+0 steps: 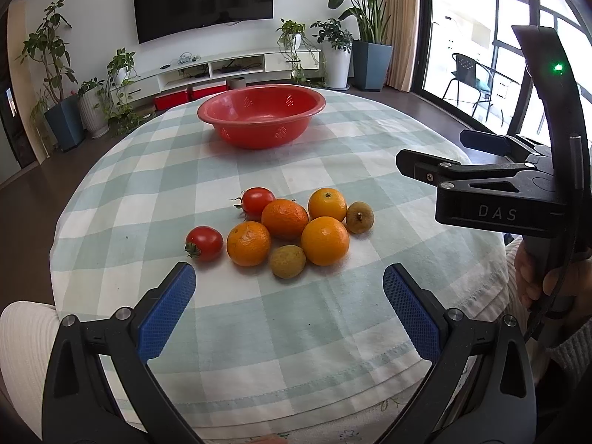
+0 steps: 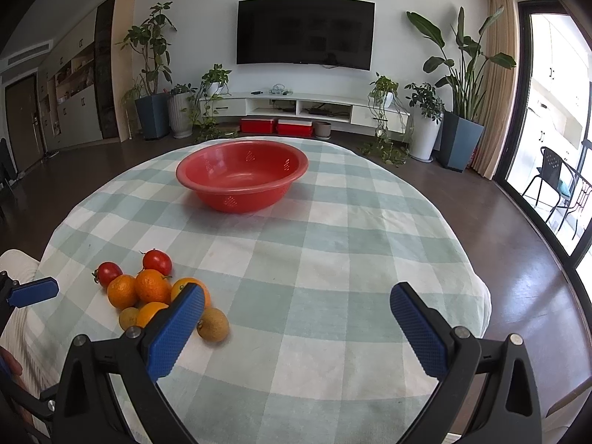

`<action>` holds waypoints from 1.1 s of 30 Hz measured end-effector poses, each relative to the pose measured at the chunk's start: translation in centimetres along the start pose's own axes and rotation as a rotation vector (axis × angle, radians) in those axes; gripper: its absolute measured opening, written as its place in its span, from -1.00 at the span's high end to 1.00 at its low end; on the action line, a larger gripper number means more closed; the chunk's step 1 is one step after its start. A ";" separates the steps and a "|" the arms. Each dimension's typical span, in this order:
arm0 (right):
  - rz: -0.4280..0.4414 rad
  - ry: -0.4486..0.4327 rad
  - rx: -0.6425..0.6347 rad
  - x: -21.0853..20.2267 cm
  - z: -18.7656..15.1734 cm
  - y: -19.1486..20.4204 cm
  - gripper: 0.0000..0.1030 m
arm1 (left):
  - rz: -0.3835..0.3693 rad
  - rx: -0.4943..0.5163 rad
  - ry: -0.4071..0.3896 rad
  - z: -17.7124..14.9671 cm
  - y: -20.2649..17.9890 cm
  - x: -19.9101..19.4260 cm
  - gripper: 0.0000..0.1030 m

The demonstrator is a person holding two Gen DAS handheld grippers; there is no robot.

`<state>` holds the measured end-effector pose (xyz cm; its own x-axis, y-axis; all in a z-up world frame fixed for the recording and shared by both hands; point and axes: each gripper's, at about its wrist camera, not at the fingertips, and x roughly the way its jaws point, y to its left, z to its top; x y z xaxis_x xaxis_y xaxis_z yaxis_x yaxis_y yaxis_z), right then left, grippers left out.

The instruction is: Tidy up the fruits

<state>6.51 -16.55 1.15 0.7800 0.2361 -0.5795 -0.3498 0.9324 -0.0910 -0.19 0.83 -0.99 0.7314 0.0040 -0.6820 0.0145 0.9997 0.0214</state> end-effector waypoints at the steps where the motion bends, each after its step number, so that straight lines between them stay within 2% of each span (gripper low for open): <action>1: 0.001 0.001 -0.003 0.0 0.0 0.0 -0.99 | 0.000 0.000 0.000 0.0 0.0 0.0 -0.99; 16: 0.019 0.024 -0.074 0.4 -0.4 1.7 -0.99 | -0.003 -0.021 0.014 -0.2 0.8 -0.1 -0.99; 22: 0.048 0.059 -0.082 1.1 -0.6 2.2 -0.81 | -0.001 -0.049 0.026 -0.2 1.9 -0.1 -0.99; 29: 0.084 0.122 -0.110 2.2 -1.2 3.2 -0.48 | -0.002 -0.096 0.046 0.0 3.7 0.6 -0.99; 33: 0.098 0.152 -0.129 2.8 -1.5 3.8 -0.39 | 0.001 -0.116 0.054 0.1 4.5 1.0 -0.99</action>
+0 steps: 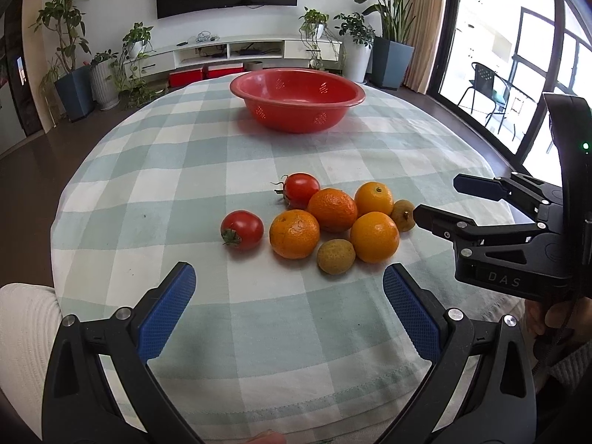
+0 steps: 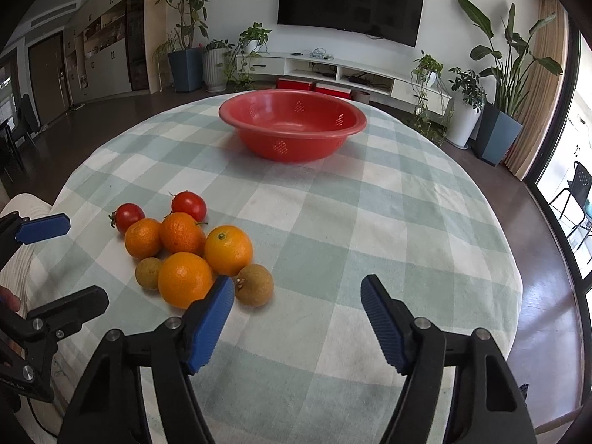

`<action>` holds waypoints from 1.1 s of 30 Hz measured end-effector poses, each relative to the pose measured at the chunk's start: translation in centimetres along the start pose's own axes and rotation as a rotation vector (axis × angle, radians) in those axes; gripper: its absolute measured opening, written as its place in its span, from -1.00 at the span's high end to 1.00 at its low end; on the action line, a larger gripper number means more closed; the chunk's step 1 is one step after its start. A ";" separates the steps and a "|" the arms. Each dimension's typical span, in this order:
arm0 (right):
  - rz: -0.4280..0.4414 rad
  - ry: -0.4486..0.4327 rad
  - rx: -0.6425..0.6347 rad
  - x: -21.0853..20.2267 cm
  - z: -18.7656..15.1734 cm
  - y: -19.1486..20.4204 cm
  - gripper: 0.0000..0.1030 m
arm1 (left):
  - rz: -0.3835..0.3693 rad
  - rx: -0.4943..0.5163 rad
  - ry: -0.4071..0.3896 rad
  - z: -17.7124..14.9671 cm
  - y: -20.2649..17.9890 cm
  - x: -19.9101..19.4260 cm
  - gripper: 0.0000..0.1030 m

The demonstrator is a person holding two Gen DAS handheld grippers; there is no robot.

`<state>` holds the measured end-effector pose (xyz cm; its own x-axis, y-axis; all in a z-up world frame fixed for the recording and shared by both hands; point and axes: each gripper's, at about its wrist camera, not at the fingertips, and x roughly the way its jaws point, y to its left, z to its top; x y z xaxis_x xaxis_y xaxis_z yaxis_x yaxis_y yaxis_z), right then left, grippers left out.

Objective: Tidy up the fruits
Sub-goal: 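Lower the right tool onto a small brown fruit and close on it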

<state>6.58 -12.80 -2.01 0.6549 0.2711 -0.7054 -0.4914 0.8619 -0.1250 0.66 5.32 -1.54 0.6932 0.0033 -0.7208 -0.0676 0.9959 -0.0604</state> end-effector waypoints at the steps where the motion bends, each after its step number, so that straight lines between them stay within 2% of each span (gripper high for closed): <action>1: 0.002 0.005 -0.004 0.1 0.0 0.1 -0.38 | 0.000 -0.005 0.002 0.1 0.2 0.1 -0.99; 5: 0.009 0.019 -0.021 0.6 -0.1 0.8 -0.35 | 0.004 -0.024 0.007 0.3 0.8 0.5 -0.99; 16: 0.052 0.073 -0.027 2.2 0.1 1.5 0.05 | 0.005 -0.032 0.019 0.3 1.0 1.3 -0.99; 21: 0.094 0.083 -0.015 2.6 0.1 1.7 0.41 | -0.001 -0.045 0.030 0.4 1.2 1.5 -0.99; 33: 0.108 0.088 0.034 2.6 0.0 0.7 0.41 | -0.007 -0.100 0.051 1.5 2.9 2.7 -0.99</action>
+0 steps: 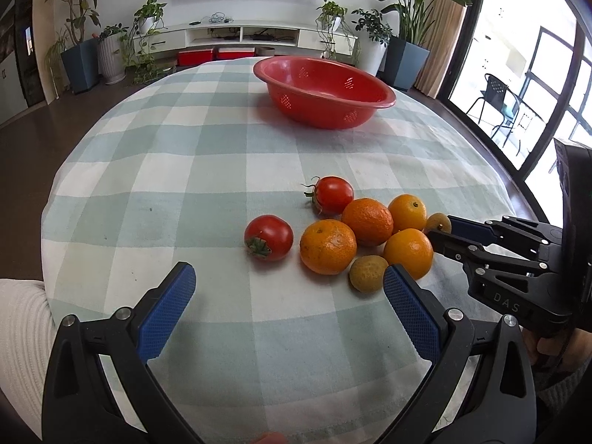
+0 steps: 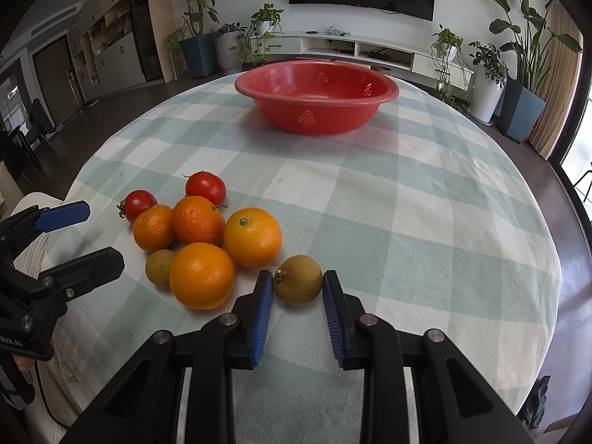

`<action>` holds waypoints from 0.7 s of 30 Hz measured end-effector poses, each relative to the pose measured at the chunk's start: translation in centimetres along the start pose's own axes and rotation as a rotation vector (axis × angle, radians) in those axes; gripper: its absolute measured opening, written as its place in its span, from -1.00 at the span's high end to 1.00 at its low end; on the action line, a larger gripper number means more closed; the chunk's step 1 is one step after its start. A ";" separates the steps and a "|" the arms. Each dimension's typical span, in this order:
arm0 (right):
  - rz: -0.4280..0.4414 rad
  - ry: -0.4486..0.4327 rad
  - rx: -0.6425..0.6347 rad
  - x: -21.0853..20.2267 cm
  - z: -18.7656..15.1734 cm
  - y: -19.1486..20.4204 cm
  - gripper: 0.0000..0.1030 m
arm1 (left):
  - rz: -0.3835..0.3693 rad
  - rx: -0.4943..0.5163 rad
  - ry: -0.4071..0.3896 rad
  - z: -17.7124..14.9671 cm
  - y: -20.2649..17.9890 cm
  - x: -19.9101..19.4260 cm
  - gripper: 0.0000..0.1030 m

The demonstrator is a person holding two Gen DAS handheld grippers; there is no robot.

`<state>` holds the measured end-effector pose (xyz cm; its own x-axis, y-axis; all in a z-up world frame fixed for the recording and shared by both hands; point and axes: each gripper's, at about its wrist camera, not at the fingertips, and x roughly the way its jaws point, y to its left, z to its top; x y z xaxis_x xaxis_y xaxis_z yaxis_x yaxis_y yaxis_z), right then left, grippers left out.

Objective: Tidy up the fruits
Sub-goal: 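Lower the right tool onto a small brown fruit and close on it, then hold the brown fruit in the right tool while moving the left tool toward the oranges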

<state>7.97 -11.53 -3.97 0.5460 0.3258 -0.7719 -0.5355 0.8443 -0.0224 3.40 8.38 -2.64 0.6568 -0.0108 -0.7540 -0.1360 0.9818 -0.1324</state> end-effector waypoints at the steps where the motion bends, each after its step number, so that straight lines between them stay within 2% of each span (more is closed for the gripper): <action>1: 0.000 -0.001 0.002 0.0 0.0 0.0 0.41 | 0.001 -0.009 -0.001 0.2 0.3 0.1 -0.99; 10: -0.001 0.003 0.011 0.0 0.1 -0.2 0.41 | -0.007 -0.081 0.007 1.4 2.1 1.0 -0.99; 19: 0.000 0.004 0.013 0.0 0.1 -0.2 0.41 | -0.011 -0.029 0.006 1.5 1.4 1.3 -0.96; 21: 0.000 0.003 0.013 0.0 0.1 -0.3 0.41 | -0.012 -0.036 0.004 1.6 1.5 1.4 -0.88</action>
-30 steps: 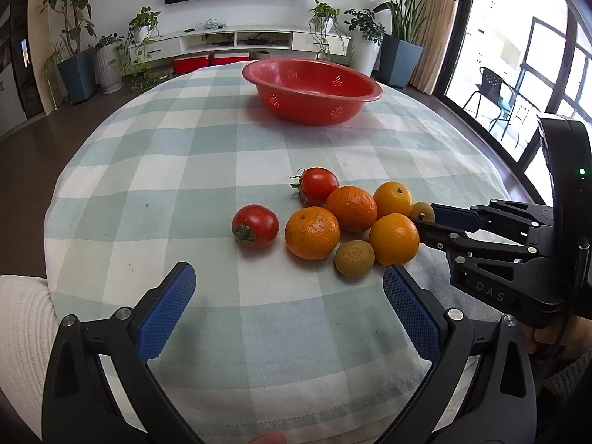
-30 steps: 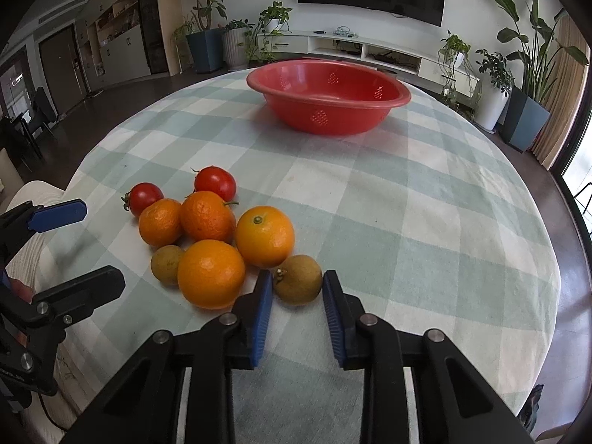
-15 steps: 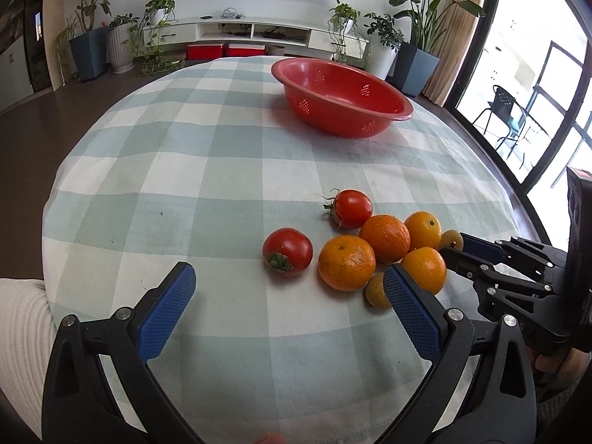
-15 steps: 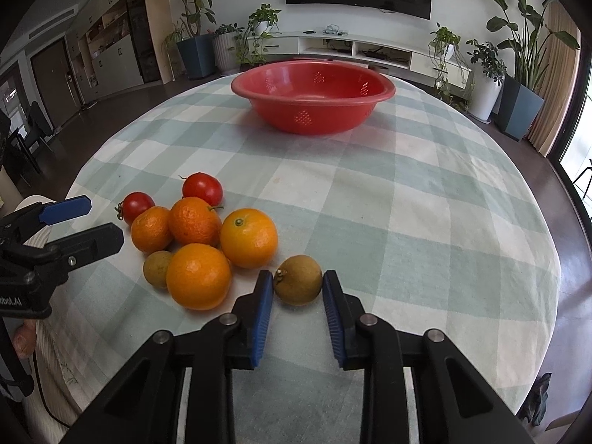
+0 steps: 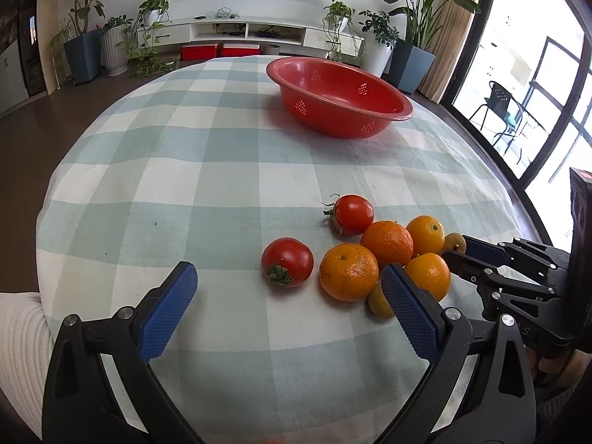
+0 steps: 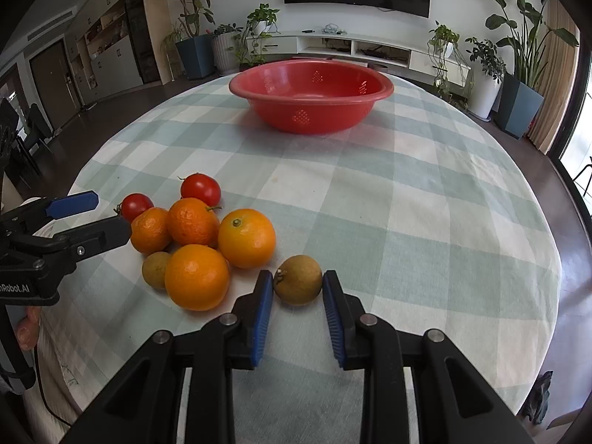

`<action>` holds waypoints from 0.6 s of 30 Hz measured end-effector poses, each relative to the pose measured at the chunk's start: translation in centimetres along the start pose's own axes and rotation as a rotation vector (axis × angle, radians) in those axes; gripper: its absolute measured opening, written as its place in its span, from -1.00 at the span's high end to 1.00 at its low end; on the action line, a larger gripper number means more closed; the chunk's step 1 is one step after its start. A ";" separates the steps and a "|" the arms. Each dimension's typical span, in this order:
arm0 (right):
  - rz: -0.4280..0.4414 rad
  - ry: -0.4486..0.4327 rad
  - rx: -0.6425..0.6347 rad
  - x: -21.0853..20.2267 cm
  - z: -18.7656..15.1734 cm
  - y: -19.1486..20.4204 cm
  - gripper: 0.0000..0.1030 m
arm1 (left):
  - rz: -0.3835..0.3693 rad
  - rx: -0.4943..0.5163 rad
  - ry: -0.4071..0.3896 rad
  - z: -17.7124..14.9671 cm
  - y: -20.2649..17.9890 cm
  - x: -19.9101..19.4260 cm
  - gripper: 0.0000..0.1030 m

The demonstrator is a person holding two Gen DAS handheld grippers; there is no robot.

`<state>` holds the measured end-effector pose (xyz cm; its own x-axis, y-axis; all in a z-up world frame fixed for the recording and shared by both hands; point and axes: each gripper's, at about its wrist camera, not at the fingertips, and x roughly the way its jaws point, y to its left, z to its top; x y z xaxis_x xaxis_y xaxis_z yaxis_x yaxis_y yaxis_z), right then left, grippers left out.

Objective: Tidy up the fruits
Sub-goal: 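Hold the brown fruit in the right tool while moving the left tool toward the oranges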

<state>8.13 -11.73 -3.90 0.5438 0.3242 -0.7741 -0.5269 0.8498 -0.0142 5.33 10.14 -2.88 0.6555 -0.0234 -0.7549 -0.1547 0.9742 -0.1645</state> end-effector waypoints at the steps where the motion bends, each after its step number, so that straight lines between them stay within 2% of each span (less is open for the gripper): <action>1: 0.000 0.000 0.000 0.0 0.0 0.0 0.41 | -0.003 -0.003 0.002 0.1 0.1 0.1 -0.83; 3: 0.001 0.000 0.002 0.0 0.0 0.0 0.41 | -0.008 -0.011 0.018 0.2 0.4 0.5 -0.61; 6: 0.001 0.000 0.001 0.0 0.0 0.0 0.41 | -0.035 -0.034 0.020 0.3 1.0 0.6 -0.55; 14: 0.001 0.000 0.001 0.0 0.0 -0.1 0.41 | -0.019 -0.036 0.007 0.9 1.8 0.5 -0.39; 18: 0.001 0.001 0.003 0.0 0.0 -0.1 0.41 | -0.007 -0.032 -0.003 1.0 2.0 0.2 -0.38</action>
<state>8.18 -11.77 -3.90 0.5425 0.3250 -0.7746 -0.5260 0.8504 -0.0116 5.90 12.28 -2.74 0.6585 -0.0291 -0.7520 -0.1740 0.9663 -0.1898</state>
